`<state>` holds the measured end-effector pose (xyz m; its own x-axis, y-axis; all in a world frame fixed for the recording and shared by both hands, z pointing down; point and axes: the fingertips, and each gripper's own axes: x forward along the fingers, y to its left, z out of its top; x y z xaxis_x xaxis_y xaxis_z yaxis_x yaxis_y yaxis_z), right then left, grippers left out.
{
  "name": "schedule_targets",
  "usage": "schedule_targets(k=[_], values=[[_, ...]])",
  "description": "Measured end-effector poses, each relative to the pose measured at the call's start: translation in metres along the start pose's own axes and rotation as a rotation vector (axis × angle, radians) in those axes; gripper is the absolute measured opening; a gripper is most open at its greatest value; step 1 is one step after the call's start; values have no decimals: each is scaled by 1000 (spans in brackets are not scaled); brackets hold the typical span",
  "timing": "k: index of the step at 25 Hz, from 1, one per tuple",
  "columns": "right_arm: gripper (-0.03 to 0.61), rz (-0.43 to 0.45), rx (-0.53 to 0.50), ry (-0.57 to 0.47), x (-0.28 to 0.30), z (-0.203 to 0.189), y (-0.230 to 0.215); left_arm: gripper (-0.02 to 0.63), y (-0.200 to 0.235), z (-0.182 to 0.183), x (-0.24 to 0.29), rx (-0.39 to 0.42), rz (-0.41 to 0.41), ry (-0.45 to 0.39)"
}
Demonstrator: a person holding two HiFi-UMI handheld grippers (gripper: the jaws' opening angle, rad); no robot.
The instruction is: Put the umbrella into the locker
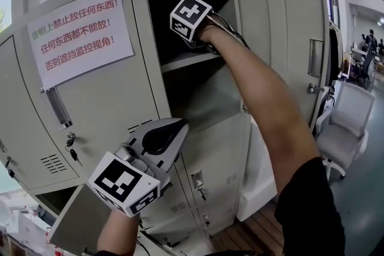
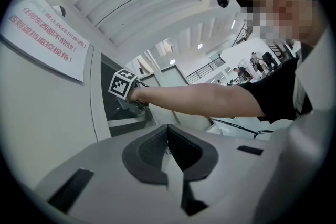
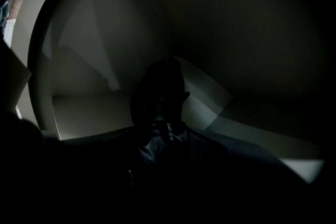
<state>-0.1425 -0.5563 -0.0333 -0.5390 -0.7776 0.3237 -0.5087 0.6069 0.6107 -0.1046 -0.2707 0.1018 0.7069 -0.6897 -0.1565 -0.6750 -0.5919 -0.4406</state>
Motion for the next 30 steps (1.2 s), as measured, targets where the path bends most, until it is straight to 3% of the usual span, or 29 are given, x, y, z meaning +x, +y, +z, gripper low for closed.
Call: schedule_targets(k=[8, 16, 21, 24, 30], values=[[262, 24, -120, 74, 13, -4, 14, 15, 0, -5, 0, 11, 13, 18], [270, 42, -184, 85, 16, -6, 22, 15, -3, -4, -2, 14, 11, 17], [266, 76, -82, -32, 2, 8, 13, 15, -3, -6, -5, 4, 20, 16], [225, 92, 7, -82, -9, 12, 8, 15, -4, -5, -6, 3, 17, 14], [210, 71, 24, -123, -21, 11, 5, 15, -11, -2, -4, 5, 3, 6]])
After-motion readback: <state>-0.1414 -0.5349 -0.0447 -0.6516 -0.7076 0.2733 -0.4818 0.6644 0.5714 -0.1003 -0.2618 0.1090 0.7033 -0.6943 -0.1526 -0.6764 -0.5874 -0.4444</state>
